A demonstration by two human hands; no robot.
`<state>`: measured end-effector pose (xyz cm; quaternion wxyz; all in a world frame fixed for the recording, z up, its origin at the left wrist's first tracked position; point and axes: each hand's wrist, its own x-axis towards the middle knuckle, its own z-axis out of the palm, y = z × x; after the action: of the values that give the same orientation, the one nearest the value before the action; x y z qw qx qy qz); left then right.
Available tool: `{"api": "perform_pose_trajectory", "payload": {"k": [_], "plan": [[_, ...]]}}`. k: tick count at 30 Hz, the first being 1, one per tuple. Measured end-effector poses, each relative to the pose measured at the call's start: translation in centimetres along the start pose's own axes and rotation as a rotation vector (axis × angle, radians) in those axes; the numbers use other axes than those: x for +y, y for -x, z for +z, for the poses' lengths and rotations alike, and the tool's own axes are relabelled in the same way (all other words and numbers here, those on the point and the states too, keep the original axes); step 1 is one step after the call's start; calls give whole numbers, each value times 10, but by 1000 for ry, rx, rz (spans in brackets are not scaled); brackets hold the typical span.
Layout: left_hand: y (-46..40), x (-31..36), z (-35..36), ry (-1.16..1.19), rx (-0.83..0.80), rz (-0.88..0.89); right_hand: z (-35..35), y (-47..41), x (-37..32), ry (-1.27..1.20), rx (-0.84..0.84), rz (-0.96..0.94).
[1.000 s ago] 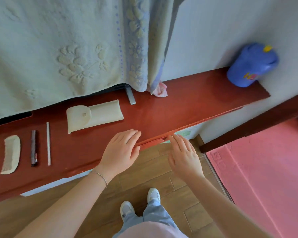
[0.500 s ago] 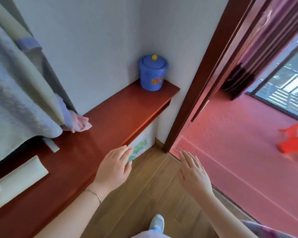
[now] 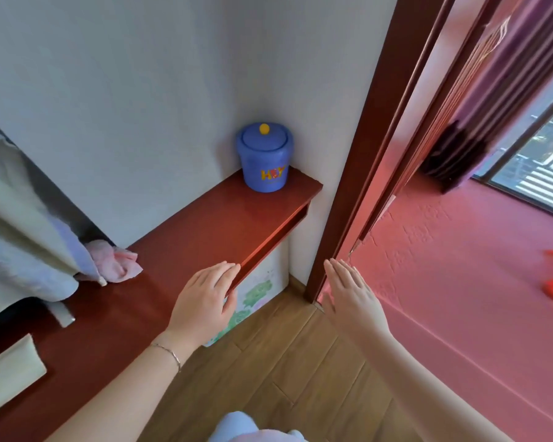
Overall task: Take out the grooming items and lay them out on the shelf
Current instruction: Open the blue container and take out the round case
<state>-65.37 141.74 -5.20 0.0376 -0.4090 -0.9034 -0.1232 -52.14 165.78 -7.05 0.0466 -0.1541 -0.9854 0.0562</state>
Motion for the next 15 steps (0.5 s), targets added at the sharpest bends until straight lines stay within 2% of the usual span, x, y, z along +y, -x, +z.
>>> {"api": "perform_pose_trajectory", "payload": {"k": [6, 15], "plan": [[-52, -21, 5, -19, 12, -28, -6, -67, -1, -27, 81, -82], [-160, -68, 24, 45, 67, -102, 2, -181, 2, -39, -36, -69]]}}
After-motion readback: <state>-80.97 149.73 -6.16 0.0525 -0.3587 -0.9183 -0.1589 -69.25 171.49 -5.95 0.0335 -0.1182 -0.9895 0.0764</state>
